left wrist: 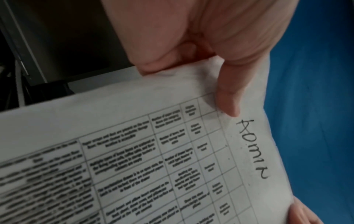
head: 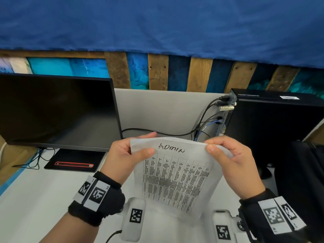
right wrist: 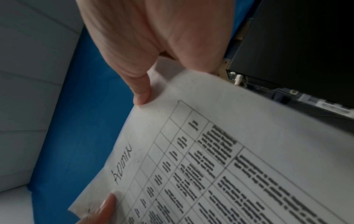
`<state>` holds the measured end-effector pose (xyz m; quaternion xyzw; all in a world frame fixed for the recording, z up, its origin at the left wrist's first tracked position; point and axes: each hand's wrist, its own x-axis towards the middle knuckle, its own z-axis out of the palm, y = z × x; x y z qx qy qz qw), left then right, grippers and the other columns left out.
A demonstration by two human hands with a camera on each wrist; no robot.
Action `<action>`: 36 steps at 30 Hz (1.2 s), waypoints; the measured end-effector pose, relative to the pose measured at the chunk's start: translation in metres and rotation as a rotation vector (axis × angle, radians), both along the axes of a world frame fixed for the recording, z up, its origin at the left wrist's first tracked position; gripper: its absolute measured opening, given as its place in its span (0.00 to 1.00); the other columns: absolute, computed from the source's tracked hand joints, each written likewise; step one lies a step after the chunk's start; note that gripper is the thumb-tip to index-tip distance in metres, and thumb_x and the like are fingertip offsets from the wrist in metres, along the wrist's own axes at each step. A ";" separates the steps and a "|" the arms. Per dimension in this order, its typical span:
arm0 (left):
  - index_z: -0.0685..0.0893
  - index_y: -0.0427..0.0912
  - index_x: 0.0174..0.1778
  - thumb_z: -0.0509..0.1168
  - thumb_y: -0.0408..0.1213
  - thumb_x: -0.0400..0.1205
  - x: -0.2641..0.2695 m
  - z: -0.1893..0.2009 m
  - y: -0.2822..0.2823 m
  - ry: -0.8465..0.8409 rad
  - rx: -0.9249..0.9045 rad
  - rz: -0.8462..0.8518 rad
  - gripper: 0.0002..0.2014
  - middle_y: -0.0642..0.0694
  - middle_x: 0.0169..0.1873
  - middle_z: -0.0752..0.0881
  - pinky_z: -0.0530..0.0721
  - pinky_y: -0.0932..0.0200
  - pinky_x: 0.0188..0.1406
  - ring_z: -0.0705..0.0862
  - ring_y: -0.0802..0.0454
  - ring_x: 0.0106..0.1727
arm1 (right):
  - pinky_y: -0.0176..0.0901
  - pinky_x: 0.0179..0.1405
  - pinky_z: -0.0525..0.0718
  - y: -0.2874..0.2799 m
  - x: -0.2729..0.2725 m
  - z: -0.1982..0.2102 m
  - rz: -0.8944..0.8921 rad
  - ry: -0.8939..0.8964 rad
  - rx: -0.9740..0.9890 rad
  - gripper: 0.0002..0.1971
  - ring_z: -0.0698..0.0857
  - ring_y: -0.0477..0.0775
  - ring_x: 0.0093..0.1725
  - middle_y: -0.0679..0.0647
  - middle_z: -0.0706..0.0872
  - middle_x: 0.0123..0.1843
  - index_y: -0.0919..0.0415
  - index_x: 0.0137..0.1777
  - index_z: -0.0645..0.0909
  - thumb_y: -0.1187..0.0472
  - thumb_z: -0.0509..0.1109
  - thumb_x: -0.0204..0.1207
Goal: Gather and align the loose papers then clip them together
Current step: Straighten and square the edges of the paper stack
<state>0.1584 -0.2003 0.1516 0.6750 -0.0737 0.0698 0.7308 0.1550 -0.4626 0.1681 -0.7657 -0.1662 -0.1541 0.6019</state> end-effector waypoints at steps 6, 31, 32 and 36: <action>0.88 0.50 0.55 0.76 0.43 0.69 -0.002 -0.029 0.002 0.181 0.169 -0.014 0.18 0.49 0.53 0.92 0.84 0.45 0.62 0.89 0.51 0.57 | 0.26 0.41 0.84 0.007 -0.004 -0.030 0.086 0.221 0.100 0.13 0.90 0.37 0.43 0.39 0.93 0.43 0.50 0.46 0.87 0.71 0.74 0.71; 0.86 0.46 0.57 0.67 0.39 0.78 -0.021 -0.028 -0.014 0.175 0.197 0.027 0.12 0.49 0.51 0.92 0.86 0.48 0.58 0.90 0.53 0.54 | 0.41 0.56 0.88 0.004 -0.009 -0.042 0.102 0.295 0.102 0.19 0.90 0.45 0.54 0.45 0.93 0.53 0.54 0.59 0.84 0.62 0.76 0.66; 0.87 0.47 0.56 0.66 0.39 0.80 -0.019 -0.028 -0.015 0.185 0.206 0.040 0.10 0.50 0.51 0.92 0.86 0.48 0.58 0.90 0.54 0.54 | 0.39 0.56 0.87 0.005 -0.008 -0.041 0.096 0.282 0.095 0.18 0.90 0.45 0.55 0.45 0.92 0.54 0.53 0.59 0.84 0.63 0.75 0.68; 0.87 0.52 0.50 0.62 0.36 0.83 -0.016 -0.022 -0.019 0.174 0.240 0.048 0.10 0.57 0.47 0.92 0.87 0.57 0.52 0.90 0.58 0.51 | 0.33 0.49 0.86 0.005 -0.003 -0.037 0.089 0.281 0.066 0.16 0.90 0.42 0.52 0.42 0.92 0.51 0.49 0.56 0.84 0.70 0.71 0.74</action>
